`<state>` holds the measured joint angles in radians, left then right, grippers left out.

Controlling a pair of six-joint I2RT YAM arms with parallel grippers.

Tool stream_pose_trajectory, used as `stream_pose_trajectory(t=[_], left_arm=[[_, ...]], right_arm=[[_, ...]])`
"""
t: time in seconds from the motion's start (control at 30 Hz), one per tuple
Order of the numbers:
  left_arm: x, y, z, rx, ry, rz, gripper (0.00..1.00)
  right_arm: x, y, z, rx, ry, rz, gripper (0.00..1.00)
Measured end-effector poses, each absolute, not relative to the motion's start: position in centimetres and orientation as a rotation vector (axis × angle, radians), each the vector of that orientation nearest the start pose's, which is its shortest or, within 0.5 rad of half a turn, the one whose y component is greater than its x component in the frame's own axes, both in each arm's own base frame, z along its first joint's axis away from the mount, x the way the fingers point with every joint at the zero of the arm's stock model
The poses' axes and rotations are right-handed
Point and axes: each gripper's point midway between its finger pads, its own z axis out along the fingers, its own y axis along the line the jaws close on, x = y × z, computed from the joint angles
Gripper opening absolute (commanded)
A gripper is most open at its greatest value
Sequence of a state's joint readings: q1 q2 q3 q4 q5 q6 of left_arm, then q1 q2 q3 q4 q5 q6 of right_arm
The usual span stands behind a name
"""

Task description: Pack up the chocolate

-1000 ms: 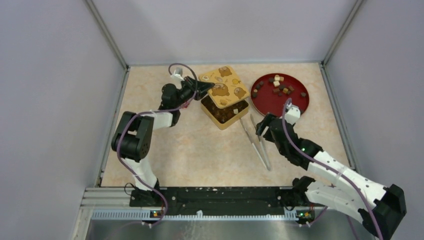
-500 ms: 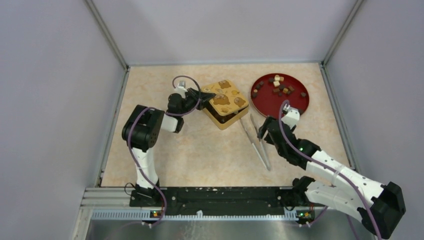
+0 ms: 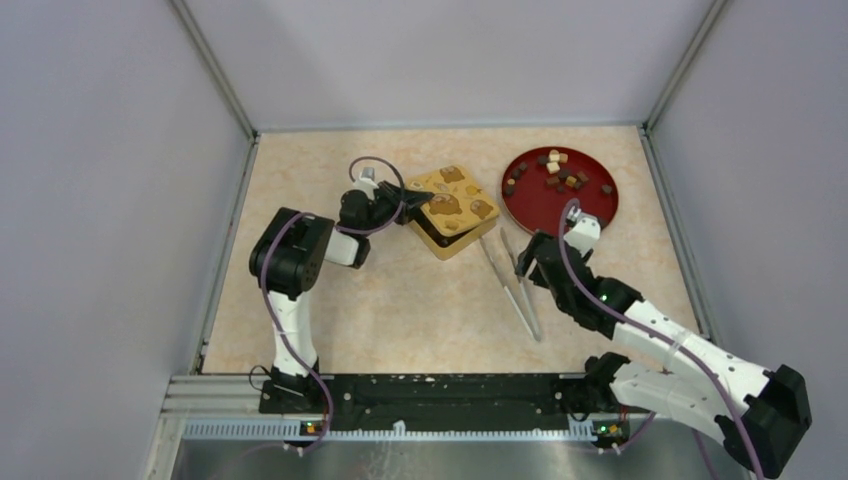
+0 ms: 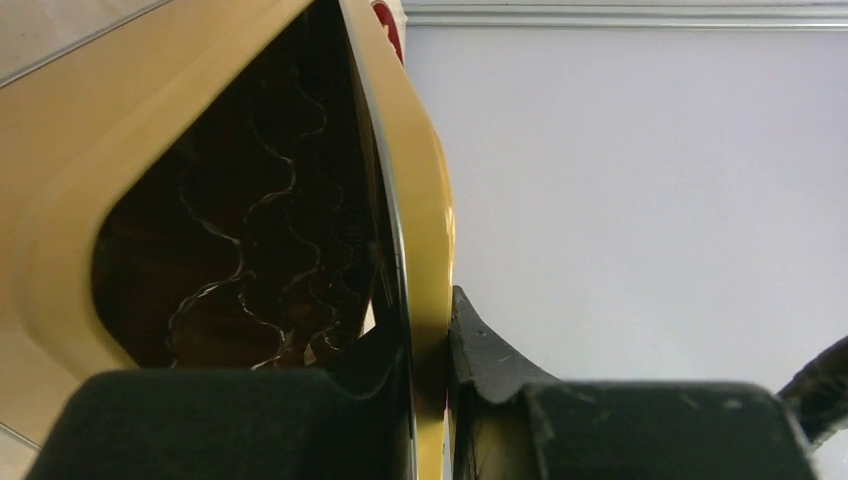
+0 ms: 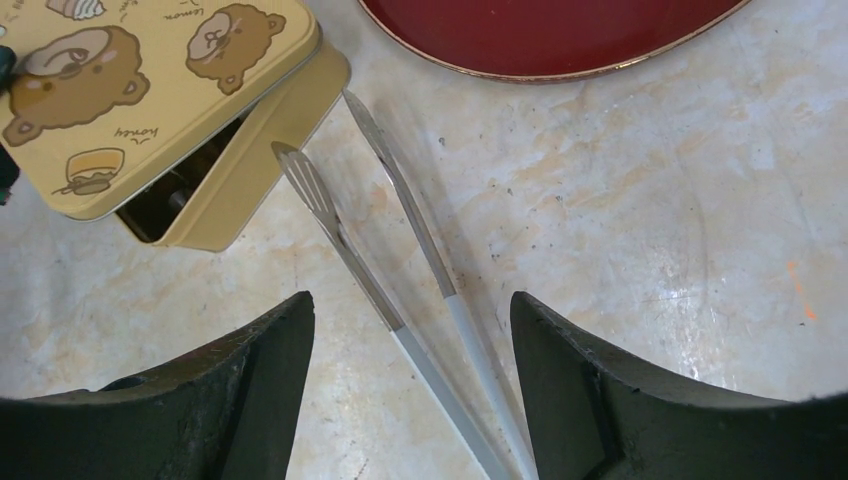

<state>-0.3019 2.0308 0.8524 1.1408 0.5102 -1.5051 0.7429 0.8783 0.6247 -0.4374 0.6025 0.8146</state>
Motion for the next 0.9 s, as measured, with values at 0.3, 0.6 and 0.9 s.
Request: stream_pose_trajectory(t=[0.3, 0.6, 0.9], left_arm=[[43.4, -25.9, 12.2, -0.709, 1.87, -1.701, 0.32], [42.8, -25.1, 10.2, -0.763, 1.995, -1.617, 0.49], [42.4, -24.1, 10.1, -0.77, 2.056, -1.56, 0.55]], right_arm=[[24.6, 12.4, 15.7, 0.399, 2.045, 0.279, 0.7], [24.8, 12.6, 15.3, 0.386, 2.058, 0.263, 0.7], [25.2, 13.0, 15.8, 0.387, 2.034, 0.287, 0.7]])
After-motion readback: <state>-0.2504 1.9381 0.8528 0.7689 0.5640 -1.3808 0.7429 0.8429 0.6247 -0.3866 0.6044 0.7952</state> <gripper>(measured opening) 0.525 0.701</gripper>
